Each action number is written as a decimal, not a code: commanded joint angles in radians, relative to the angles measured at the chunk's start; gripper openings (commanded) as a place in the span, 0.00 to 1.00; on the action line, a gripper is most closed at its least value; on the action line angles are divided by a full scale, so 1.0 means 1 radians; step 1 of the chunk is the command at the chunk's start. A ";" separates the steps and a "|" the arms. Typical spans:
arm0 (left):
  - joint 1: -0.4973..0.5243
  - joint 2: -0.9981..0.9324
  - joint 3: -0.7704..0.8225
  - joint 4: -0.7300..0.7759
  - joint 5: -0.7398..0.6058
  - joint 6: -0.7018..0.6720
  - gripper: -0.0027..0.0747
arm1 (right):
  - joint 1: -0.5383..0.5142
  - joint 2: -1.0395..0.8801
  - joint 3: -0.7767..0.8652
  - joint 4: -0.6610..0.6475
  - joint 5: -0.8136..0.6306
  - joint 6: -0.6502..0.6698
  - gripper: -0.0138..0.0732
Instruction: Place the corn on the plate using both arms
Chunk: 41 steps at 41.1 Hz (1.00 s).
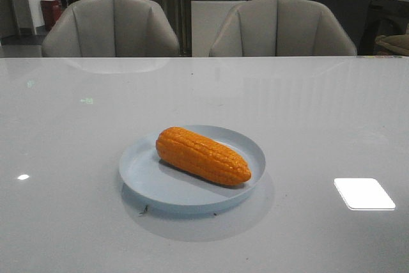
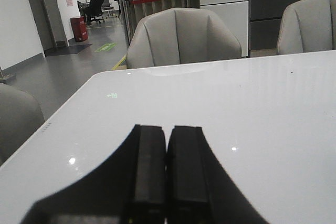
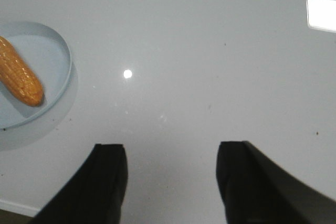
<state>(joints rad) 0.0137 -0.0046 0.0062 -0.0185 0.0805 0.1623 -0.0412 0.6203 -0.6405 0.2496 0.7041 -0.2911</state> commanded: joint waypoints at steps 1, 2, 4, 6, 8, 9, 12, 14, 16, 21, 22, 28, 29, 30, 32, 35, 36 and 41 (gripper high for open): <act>-0.001 -0.017 0.038 -0.002 -0.081 -0.011 0.16 | 0.030 -0.056 0.013 0.008 -0.149 -0.003 0.53; -0.001 -0.017 0.038 -0.002 -0.081 -0.011 0.16 | 0.037 -0.070 0.033 0.009 -0.182 -0.003 0.47; -0.001 -0.017 0.038 -0.002 -0.081 -0.011 0.16 | 0.049 -0.107 0.068 0.009 -0.232 -0.003 0.38; -0.001 -0.017 0.038 -0.002 -0.081 -0.011 0.16 | 0.055 -0.139 0.099 0.009 -0.263 -0.003 0.29; -0.001 -0.017 0.038 -0.002 -0.081 -0.011 0.16 | 0.055 -0.165 0.117 0.013 -0.264 -0.003 0.20; -0.001 -0.017 0.038 -0.002 -0.081 -0.011 0.16 | 0.055 -0.175 0.121 0.019 -0.254 -0.003 0.18; -0.001 -0.017 0.038 -0.002 -0.081 -0.011 0.16 | 0.055 -0.206 0.120 0.027 -0.217 -0.003 0.20; -0.001 -0.017 0.038 -0.002 -0.081 -0.011 0.16 | 0.055 -0.222 0.120 0.027 -0.194 -0.003 0.20; -0.001 -0.017 0.038 -0.002 -0.081 -0.011 0.16 | 0.055 -0.236 0.123 0.029 -0.188 -0.003 0.20; -0.001 -0.017 0.038 -0.002 -0.081 -0.011 0.16 | 0.056 -0.297 0.150 0.029 -0.208 -0.002 0.20; -0.001 -0.017 0.038 -0.002 -0.081 -0.011 0.16 | 0.056 -0.316 0.160 0.023 -0.227 -0.002 0.20; -0.001 -0.017 0.038 -0.002 -0.081 -0.011 0.16 | 0.056 -0.421 0.268 0.010 -0.399 0.026 0.20; -0.001 -0.017 0.038 -0.002 -0.081 -0.011 0.16 | 0.056 -0.436 0.293 0.002 -0.428 0.046 0.20; -0.001 -0.017 0.038 -0.002 -0.081 -0.011 0.16 | 0.056 -0.456 0.311 -0.006 -0.464 0.063 0.20; -0.001 -0.017 0.038 -0.002 -0.081 -0.011 0.16 | 0.056 -0.494 0.364 -0.059 -0.534 0.133 0.20; -0.001 -0.017 0.038 -0.002 -0.081 -0.011 0.16 | 0.056 -0.536 0.417 -0.149 -0.596 0.226 0.20; -0.001 -0.017 0.038 -0.002 -0.081 -0.011 0.16 | 0.056 -0.548 0.436 -0.189 -0.608 0.248 0.20; -0.001 -0.017 0.038 -0.002 -0.081 -0.011 0.16 | 0.056 -0.577 0.518 -0.262 -0.632 0.302 0.20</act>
<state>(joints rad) 0.0137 -0.0046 0.0062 -0.0185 0.0805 0.1623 0.0136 0.0441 -0.1345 0.0321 0.1871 -0.0207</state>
